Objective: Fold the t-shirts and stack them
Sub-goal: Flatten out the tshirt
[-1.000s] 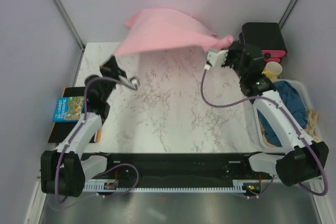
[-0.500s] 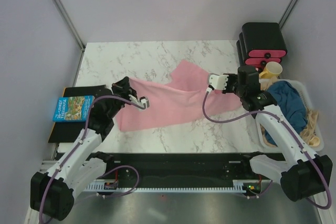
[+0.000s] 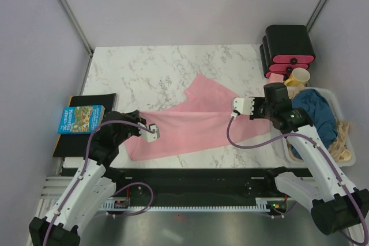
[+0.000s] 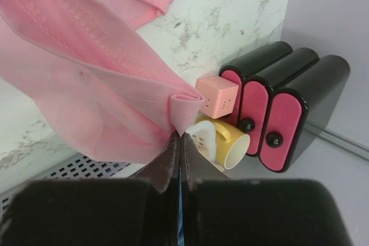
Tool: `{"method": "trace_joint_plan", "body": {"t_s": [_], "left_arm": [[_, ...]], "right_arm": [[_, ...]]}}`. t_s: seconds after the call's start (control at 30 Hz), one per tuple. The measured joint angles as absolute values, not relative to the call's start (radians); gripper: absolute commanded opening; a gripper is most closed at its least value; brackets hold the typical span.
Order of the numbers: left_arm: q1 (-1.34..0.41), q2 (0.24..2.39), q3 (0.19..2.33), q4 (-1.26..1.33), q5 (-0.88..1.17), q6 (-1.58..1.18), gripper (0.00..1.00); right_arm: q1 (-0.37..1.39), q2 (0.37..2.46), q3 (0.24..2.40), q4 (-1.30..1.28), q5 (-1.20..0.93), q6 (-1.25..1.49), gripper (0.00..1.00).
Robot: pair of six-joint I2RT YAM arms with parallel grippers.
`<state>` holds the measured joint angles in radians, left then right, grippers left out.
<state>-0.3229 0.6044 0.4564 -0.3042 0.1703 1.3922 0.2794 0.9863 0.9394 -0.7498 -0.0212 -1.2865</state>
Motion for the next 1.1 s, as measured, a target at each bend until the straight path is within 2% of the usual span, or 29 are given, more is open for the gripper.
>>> {"method": "trace_joint_plan", "body": {"t_s": [0.13,0.23,0.37,0.5,0.57,0.63,0.83,0.97,1.03,1.1], "left_arm": [[-0.323,0.717,0.546,-0.354,0.207,1.353,0.02],[-0.323,0.907,0.685,-0.367,0.228,1.326,0.02],[-0.324,1.276,1.008,-0.392,0.189,1.283,0.02],[-0.338,1.533,1.444,-0.369,0.070,1.220,0.02],[-0.357,1.578,1.603,-0.318,0.003,1.221,0.02],[-0.393,1.581,1.705,-0.151,-0.062,1.293,0.02],[-0.430,1.587,1.827,0.275,-0.104,1.538,0.02],[-0.402,1.577,1.829,0.389,-0.136,1.582,0.02],[-0.397,1.518,1.703,0.421,-0.157,1.580,0.02],[-0.405,1.414,1.477,0.437,-0.161,1.575,0.02]], "right_arm": [[0.279,0.992,0.939,-0.657,0.026,-1.287,0.00],[0.279,1.068,0.940,-0.502,0.078,-1.293,0.00],[0.278,1.279,1.007,-0.265,0.157,-1.326,0.00],[0.268,1.497,1.242,-0.103,0.206,-1.369,0.00],[0.262,1.578,1.388,-0.005,0.219,-1.393,0.00],[0.253,1.631,1.530,0.098,0.229,-1.425,0.00],[0.237,1.676,1.777,0.329,0.238,-1.474,0.00],[0.233,1.618,1.743,0.398,0.237,-1.475,0.00],[0.232,1.550,1.637,0.385,0.228,-1.472,0.00],[0.233,1.469,1.486,0.352,0.206,-1.470,0.00]]}}
